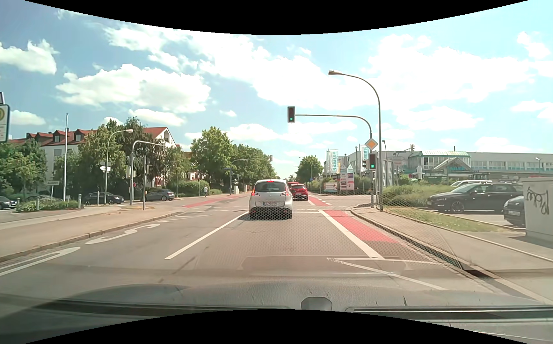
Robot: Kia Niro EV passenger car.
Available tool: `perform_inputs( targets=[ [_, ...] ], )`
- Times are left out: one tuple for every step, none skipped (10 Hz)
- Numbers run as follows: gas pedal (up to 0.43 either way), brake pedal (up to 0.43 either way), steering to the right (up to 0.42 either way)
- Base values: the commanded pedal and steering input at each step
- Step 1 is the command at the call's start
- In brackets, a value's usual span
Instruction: Follow the waypoints while adhering to traffic rules and regulations
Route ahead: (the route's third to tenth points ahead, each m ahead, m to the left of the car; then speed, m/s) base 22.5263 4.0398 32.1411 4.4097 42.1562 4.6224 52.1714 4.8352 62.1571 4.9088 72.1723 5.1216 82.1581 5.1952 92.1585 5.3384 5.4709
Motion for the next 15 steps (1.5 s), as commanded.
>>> perform_inputs(
  targets=[
    [0.11, 0.006, 0.0],
    [0.047, 0.006, 0.0],
    [0.0, 0.006, 0.0],
    [0.0, 0.006, 0.0],
    [0.0, 0.006, -0.001],
    [0.0, 0.006, -0.001],
    [0.0, 0.006, -0.001],
    [0.0, 0.006, -0.002],
    [0.0, 0.006, -0.001],
    [0.0, 0.006, -0.002],
    [0.0, 0.006, -0.002],
    [0.0, 0.006, -0.002],
    [0.0, 0.006, -0.002],
    [0.0, 0.006, -0.002],
    [0.0, 0.006, -0.002]
  ],
)
